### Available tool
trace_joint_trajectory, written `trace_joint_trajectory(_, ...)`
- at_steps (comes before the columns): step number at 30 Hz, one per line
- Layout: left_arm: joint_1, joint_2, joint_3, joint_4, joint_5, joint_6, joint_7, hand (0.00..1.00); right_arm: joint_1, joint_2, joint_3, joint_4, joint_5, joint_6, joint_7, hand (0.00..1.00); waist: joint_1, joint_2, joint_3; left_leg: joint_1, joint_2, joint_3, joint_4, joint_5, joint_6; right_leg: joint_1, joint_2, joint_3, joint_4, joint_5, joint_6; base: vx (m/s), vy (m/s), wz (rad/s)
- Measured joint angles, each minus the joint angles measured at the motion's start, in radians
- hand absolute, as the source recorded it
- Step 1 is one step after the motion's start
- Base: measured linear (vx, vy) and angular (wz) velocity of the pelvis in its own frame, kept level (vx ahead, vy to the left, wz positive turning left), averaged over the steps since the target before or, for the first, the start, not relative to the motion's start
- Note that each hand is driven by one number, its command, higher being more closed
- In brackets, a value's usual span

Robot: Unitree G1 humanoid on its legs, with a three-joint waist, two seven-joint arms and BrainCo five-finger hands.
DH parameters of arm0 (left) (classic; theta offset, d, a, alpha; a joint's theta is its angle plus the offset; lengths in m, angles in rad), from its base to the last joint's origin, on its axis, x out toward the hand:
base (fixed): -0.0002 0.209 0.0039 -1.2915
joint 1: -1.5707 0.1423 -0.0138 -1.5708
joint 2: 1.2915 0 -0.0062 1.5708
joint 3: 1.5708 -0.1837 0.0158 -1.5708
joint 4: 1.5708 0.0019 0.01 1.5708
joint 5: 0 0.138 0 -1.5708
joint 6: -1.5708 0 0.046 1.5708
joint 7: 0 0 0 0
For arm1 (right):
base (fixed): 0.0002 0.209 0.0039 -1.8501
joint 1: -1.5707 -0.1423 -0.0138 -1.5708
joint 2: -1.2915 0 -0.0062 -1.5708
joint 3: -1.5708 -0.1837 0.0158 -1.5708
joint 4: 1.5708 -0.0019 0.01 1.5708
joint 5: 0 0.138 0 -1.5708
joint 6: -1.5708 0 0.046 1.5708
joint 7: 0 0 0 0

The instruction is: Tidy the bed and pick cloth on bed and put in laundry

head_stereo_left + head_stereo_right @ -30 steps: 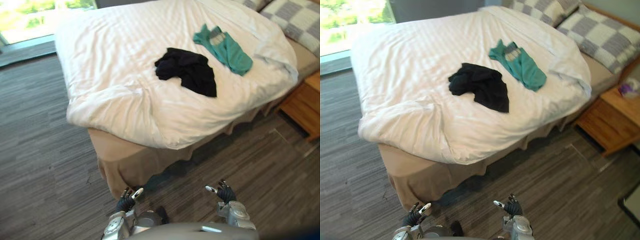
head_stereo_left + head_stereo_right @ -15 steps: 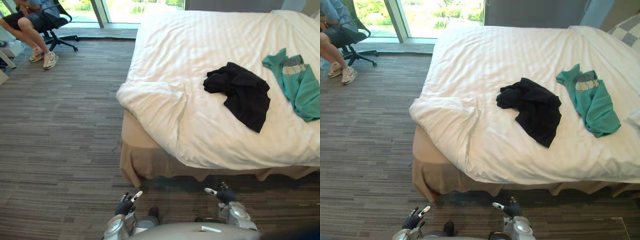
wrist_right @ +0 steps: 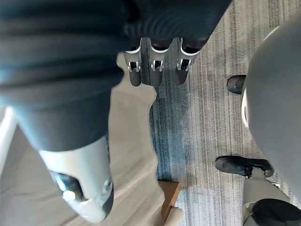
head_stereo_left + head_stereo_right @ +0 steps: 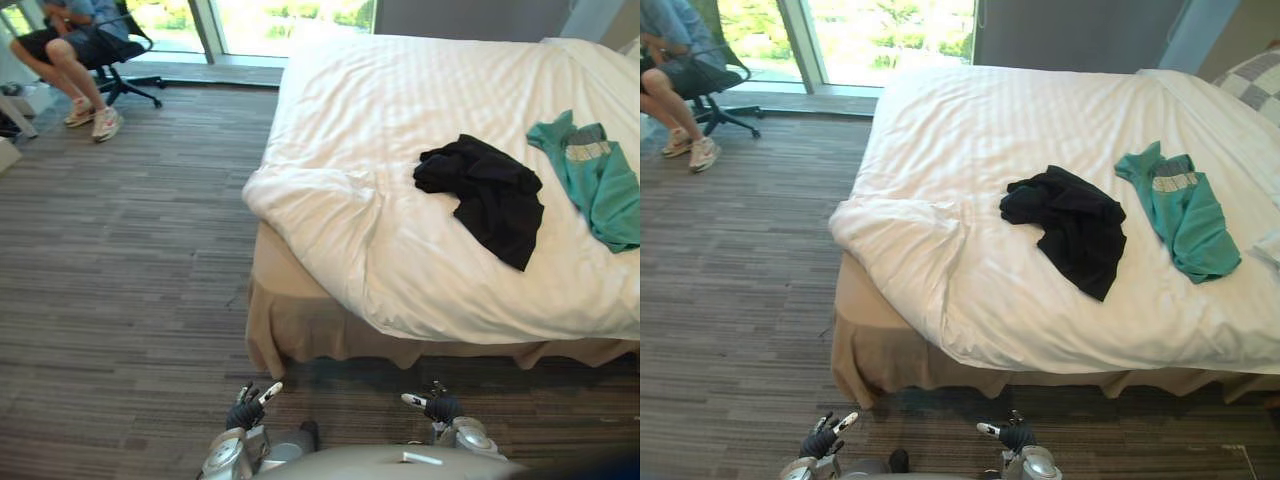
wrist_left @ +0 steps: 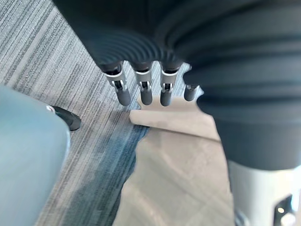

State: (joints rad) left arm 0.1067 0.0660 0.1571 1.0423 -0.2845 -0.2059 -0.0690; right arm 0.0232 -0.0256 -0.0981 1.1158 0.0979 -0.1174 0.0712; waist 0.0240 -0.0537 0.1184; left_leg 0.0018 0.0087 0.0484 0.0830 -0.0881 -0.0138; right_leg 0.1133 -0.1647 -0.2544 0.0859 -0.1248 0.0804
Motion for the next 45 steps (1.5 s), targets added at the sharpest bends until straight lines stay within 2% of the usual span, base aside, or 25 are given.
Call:
trace_joint_trajectory(2, 0.017, -0.002, -0.002, 0.001, 0.005, 0.0, -0.005, 0.0, 0.024, -0.002, -0.011, -0.012, 0.018, 0.01, 0.003, 0.0, -0.01, 0.004, -0.014, 0.041, 0.018, 0.075, -0.086, 0.032, -0.008, 0.0, 0.003, 0.0, -0.003, 0.002, -0.001, -0.07, -0.039, 0.02)
trace_joint_trajectory(4, 0.026, -0.003, -0.015, 0.001, 0.027, 0.0, -0.012, 0.0, 0.047, -0.005, -0.021, -0.021, 0.04, 0.015, 0.004, 0.0, -0.011, 0.012, -0.029, 0.077, 0.025, 0.082, -0.182, 0.106, -0.021, -0.001, 0.012, -0.001, -0.015, 0.003, -0.002, -0.01, -0.038, 0.06)
trace_joint_trajectory(6, 0.024, 0.003, -0.027, 0.0, 0.038, -0.002, -0.013, 0.0, 0.054, -0.009, -0.023, -0.019, 0.042, 0.015, 0.005, 0.0, -0.011, 0.009, -0.028, 0.07, 0.033, 0.081, -0.184, 0.121, -0.032, -0.001, 0.02, 0.0, -0.028, 0.014, -0.004, 0.0, -0.022, 0.04)
trace_joint_trajectory(10, 0.025, -0.008, -0.03, 0.001, 0.039, -0.036, -0.007, 0.0, 0.054, -0.012, -0.06, -0.014, 0.048, 0.008, -0.002, 0.0, -0.006, 0.015, -0.025, 0.088, 0.039, 0.114, -0.186, 0.124, -0.031, 0.004, 0.024, 0.019, -0.024, 0.014, -0.007, 0.03, -0.01, -0.13)
trace_joint_trajectory(14, 0.026, -0.016, -0.043, 0.001, 0.043, -0.039, 0.006, 0.0, 0.053, -0.011, -0.086, -0.021, 0.04, -0.026, -0.039, 0.0, -0.01, 0.033, -0.013, 0.098, 0.029, 0.132, -0.187, 0.107, -0.034, 0.005, 0.011, 0.022, -0.021, 0.007, 0.003, 0.04, 0.031, -0.11)
trace_joint_trajectory(18, 0.024, 0.003, -0.121, 0.001, 0.068, -0.052, 0.021, 0.0, 0.059, -0.01, -0.101, -0.025, 0.059, -0.03, -0.08, 0.0, -0.018, 0.022, -0.015, 0.127, -0.026, 0.159, -0.186, 0.065, -0.006, -0.012, -0.065, -0.005, 0.084, -0.089, 0.051, 0.08, 0.092, 0.18)
trace_joint_trajectory(20, 0.021, 0.006, -0.145, 0.001, 0.064, -0.07, 0.036, 0.0, 0.059, -0.014, -0.106, -0.038, 0.058, -0.03, -0.085, 0.0, -0.019, 0.014, -0.015, 0.127, -0.044, 0.159, -0.186, 0.058, -0.002, -0.024, -0.086, -0.001, 0.115, -0.094, 0.061, 0.15, 0.102, 0.12)
trace_joint_trajectory(22, 0.02, 0.016, -0.169, 0.003, 0.032, -0.089, 0.06, 0.0, 0.048, 0.001, -0.108, -0.038, 0.059, -0.03, -0.084, 0.0, -0.019, 0.018, -0.014, 0.131, -0.045, 0.165, -0.18, 0.065, 0.008, -0.02, -0.084, -0.001, 0.101, -0.06, 0.067, 0.24, 0.105, -0.07)
trace_joint_trajectory(24, 0.027, 0.026, -0.196, 0.007, -0.042, -0.111, 0.105, 0.0, 0.032, 0.01, -0.111, -0.037, 0.063, -0.03, -0.083, 0.0, -0.033, 0.023, -0.001, 0.143, 0.0, 0.159, -0.178, 0.064, 0.008, -0.029, -0.046, -0.006, 0.141, 0.012, 0.063, 0.22, 0.056, 0.07)
trace_joint_trajectory(25, 0.029, 0.023, -0.194, 0.007, -0.069, -0.127, 0.125, 0.0, 0.029, 0.01, -0.113, -0.039, 0.063, -0.03, -0.082, 0.0, -0.032, 0.04, 0.015, 0.151, 0.029, 0.16, -0.168, 0.063, 0.008, -0.047, -0.025, -0.009, 0.162, 0.016, 0.056, 0.16, 0.01, 0.05)
trace_joint_trajectory(26, 0.032, 0.023, -0.193, 0.008, -0.097, -0.139, 0.142, 0.0, 0.029, 0.011, -0.112, -0.039, 0.063, -0.029, -0.08, 0.0, -0.032, 0.037, 0.014, 0.156, 0.041, 0.161, -0.163, 0.063, 0.008, -0.035, -0.006, -0.014, 0.12, -0.002, 0.056, 0.12, -0.006, -0.06)
trace_joint_trajectory(27, 0.042, 0.032, -0.184, 0.01, -0.156, -0.171, 0.171, 0.0, 0.029, 0.014, -0.108, -0.041, 0.062, -0.028, -0.077, 0.0, -0.03, 0.015, 0.012, 0.154, 0.051, 0.162, -0.137, 0.055, -0.004, -0.025, 0.017, -0.029, 0.014, 0.024, 0.045, 0.1, -0.049, -0.07)
trace_joint_trajectory(28, 0.041, 0.041, -0.163, 0.004, -0.195, -0.197, 0.197, 0.0, 0.03, 0.014, -0.109, -0.043, 0.063, -0.029, -0.075, 0.0, -0.03, -0.012, 0.019, 0.151, 0.039, 0.161, -0.103, 0.027, -0.022, -0.025, 0.016, -0.037, -0.035, 0.134, 0.032, 0.1, -0.063, -0.03)
trace_joint_trajectory(29, 0.042, 0.034, -0.142, -0.002, -0.209, -0.206, 0.207, 0.0, 0.033, 0.006, -0.109, -0.042, 0.063, -0.027, -0.074, 0.0, -0.029, -0.01, 0.02, 0.152, 0.039, 0.16, -0.092, 0.005, -0.023, -0.018, 0.008, -0.07, -0.028, 0.104, 0.016, 0.14, -0.094, -0.02)
trace_joint_trajectory(31, 0.077, 0.028, -0.03, -0.098, -0.217, -0.242, 0.247, 0.0, 0.044, -0.021, -0.112, -0.043, 0.066, -0.015, -0.07, 0.0, -0.03, 0.014, 0.026, 0.15, 0.04, 0.161, -0.069, -0.015, -0.025, 0.002, 0.009, -0.082, -0.059, 0.092, 0.017, 0.12, -0.07, -0.04)
trace_joint_trajectory(32, 0.09, 0.029, 0.004, -0.144, -0.217, -0.252, 0.256, 0.0, 0.051, -0.027, -0.114, -0.05, 0.066, -0.009, -0.066, 0.0, -0.03, 0.016, 0.026, 0.146, 0.04, 0.16, -0.066, -0.015, -0.025, 0.003, 0.01, -0.087, -0.064, 0.092, 0.017, 0.04, -0.049, 0.08)
trace_joint_trajectory(36, 0.151, 0.084, 0.149, -0.501, -0.19, -0.329, 0.331, 0.0, 0.101, -0.078, -0.13, -0.06, 0.085, 0.027, -0.034, 0.0, -0.023, 0.069, 0.038, 0.12, 0.043, 0.147, -0.065, -0.015, -0.026, 0.003, 0.015, -0.11, -0.087, 0.092, 0.017, 0.0, -0.033, 0.14)
trace_joint_trajectory(37, 0.158, 0.09, 0.168, -0.559, -0.174, -0.334, 0.35, 0.0, 0.109, -0.081, -0.13, -0.061, 0.087, 0.032, -0.034, 0.0, -0.022, 0.072, 0.036, 0.12, 0.044, 0.141, -0.067, -0.015, -0.026, 0.003, 0.016, -0.116, -0.087, 0.092, 0.017, -0.01, -0.033, 0.21)
trace_joint_trajectory(39, 0.166, 0.128, 0.212, -0.782, -0.06, -0.366, 0.443, 0.0, 0.136, -0.084, -0.129, -0.069, 0.095, 0.05, -0.029, 0.0, -0.011, 0.076, 0.024, 0.122, 0.046, 0.135, -0.083, -0.015, -0.026, 0.007, 0.02, -0.122, -0.094, 0.092, 0.017, -0.03, -0.014, 0.15)
trace_joint_trajectory(40, 0.164, 0.138, 0.22, -0.841, -0.019, -0.371, 0.477, 0.0, 0.139, -0.083, -0.129, -0.07, 0.098, 0.054, -0.028, 0.0, -0.007, 0.072, 0.019, 0.121, 0.045, 0.135, -0.086, -0.015, -0.026, 0.007, 0.02, -0.123, -0.1, 0.093, 0.016, -0.05, 0.0, 0.04)
trace_joint_trajectory(41, 0.166, 0.158, 0.239, -0.953, 0.064, -0.379, 0.541, 0.0, 0.139, -0.083, -0.128, -0.07, 0.107, 0.063, -0.025, 0.0, -0.004, 0.065, 0.011, 0.121, 0.043, 0.136, -0.095, -0.015, -0.026, 0.008, 0.02, -0.123, -0.111, 0.096, 0.012, -0.07, 0.004, 0.01)
trace_joint_trajectory(43, 0.143, 0.205, 0.26, -1.1, 0.141, -0.362, 0.605, 0.0, 0.142, -0.079, -0.129, -0.071, 0.115, 0.075, -0.023, 0.0, -0.004, 0.054, -0.008, 0.119, 0.038, 0.14, -0.103, -0.01, -0.024, 0.008, 0.019, -0.12, -0.124, 0.102, 0.008, -0.08, 0.004, -0.04)
trace_joint_trajectory(45, 0.071, 0.263, 0.276, -1.196, 0.207, -0.296, 0.618, 0.0, 0.155, -0.072, -0.132, -0.071, 0.114, 0.092, -0.021, 0.0, -0.002, 0.05, -0.031, 0.115, 0.037, 0.151, -0.11, -0.011, -0.025, 0.004, 0.019, -0.113, -0.13, 0.102, 0.008, -0.07, -0.006, -0.1)
